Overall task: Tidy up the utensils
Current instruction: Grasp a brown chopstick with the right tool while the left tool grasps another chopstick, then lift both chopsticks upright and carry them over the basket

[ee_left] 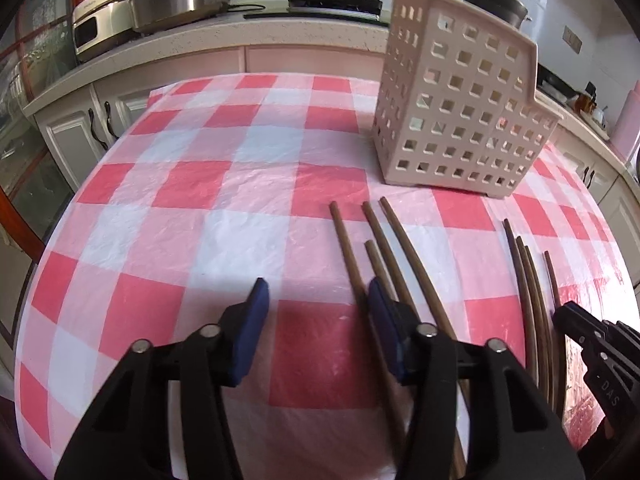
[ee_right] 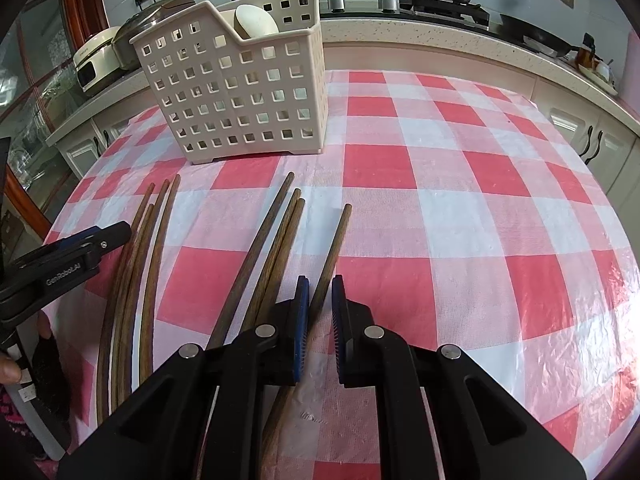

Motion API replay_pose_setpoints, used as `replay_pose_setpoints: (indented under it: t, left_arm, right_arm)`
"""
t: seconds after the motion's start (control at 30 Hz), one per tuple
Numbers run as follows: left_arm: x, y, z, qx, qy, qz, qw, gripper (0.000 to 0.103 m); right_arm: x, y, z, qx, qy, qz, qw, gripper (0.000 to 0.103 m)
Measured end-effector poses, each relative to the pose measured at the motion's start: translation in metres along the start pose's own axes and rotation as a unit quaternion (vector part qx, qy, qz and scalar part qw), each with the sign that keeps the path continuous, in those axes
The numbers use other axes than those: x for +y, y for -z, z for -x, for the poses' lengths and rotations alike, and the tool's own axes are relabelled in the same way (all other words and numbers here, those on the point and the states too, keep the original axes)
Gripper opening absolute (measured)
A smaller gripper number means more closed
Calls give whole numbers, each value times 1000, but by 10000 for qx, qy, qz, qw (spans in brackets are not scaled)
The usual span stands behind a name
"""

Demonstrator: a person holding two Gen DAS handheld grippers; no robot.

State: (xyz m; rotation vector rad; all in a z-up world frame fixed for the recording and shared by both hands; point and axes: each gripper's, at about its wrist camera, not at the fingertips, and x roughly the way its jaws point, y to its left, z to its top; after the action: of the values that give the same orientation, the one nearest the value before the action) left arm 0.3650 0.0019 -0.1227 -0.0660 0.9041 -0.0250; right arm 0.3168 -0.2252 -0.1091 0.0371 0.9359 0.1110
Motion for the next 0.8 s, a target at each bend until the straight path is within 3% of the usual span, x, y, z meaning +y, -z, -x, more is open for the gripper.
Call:
replay_pose_setpoints:
  t: [0.23,0.33,0.53,0.8]
  left_arm:
    - [-17,1,-2,-6,-264,-315,9992,29]
    - [-20,4,0,-67,-295,-443,9986,11]
    - [-17,8,2,-120,-205,-490,9985,9]
    - [-6,10,21,-288,89,-323,9990,6]
  right_arm:
    - [0,0,-1,-3,2,78,10000,10]
    - [1,1,-1,-45,72,122,9999,7]
    - [-1,2,-1,-73,42,108,9999,6]
    - [-18,4,11,-214,-348,-357,9985,6]
